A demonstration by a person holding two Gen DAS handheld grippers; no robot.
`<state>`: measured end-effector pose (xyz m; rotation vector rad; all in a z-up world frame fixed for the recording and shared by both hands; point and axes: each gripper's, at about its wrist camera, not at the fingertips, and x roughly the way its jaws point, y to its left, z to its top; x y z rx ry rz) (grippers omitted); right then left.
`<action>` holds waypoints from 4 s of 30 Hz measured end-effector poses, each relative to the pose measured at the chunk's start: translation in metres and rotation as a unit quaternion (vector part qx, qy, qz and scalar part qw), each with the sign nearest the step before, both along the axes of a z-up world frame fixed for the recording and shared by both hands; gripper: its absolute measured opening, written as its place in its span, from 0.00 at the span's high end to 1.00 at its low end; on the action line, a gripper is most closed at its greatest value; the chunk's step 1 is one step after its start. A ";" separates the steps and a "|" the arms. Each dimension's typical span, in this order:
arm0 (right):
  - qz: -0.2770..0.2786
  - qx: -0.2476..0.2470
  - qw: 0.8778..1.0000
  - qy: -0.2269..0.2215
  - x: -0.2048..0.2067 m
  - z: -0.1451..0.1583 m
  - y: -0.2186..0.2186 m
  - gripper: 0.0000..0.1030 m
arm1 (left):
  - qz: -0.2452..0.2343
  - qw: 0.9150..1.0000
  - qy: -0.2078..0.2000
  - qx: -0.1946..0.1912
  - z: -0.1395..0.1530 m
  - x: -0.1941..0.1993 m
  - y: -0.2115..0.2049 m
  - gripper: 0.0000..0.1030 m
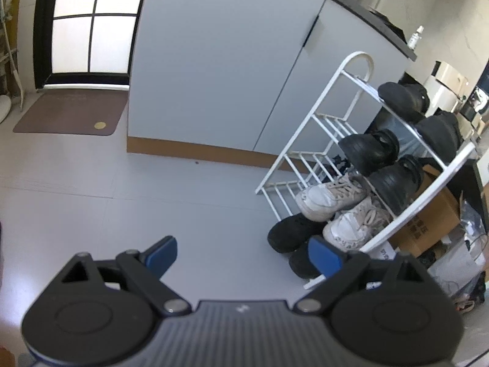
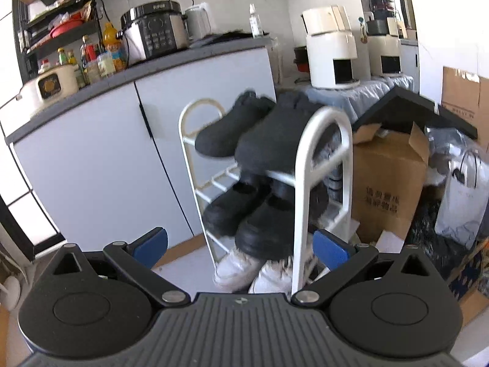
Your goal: Organize scattered shoes
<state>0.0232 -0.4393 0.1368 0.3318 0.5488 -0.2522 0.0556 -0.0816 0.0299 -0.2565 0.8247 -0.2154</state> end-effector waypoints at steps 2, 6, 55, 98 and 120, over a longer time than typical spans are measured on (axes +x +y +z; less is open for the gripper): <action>0.011 0.012 1.000 0.000 -0.006 -0.017 0.005 0.00 | 0.000 1.000 0.001 -0.001 0.000 -0.001 -0.001 0.08; 0.010 0.017 1.000 -0.004 -0.013 -0.049 0.018 0.00 | -0.006 1.000 -0.001 0.008 -0.002 -0.002 -0.007 0.08; 0.097 -0.031 0.992 0.081 -0.038 -0.094 0.104 0.00 | -0.028 0.990 -0.034 0.131 -0.009 -0.039 -0.027 0.00; 0.097 -0.018 0.991 0.096 -0.043 -0.101 0.110 0.00 | -0.030 0.992 -0.047 0.117 0.008 -0.047 -0.020 0.00; 0.080 -0.036 0.992 0.092 -0.044 -0.097 0.099 0.00 | -0.035 0.993 -0.034 0.109 0.009 -0.048 -0.017 0.00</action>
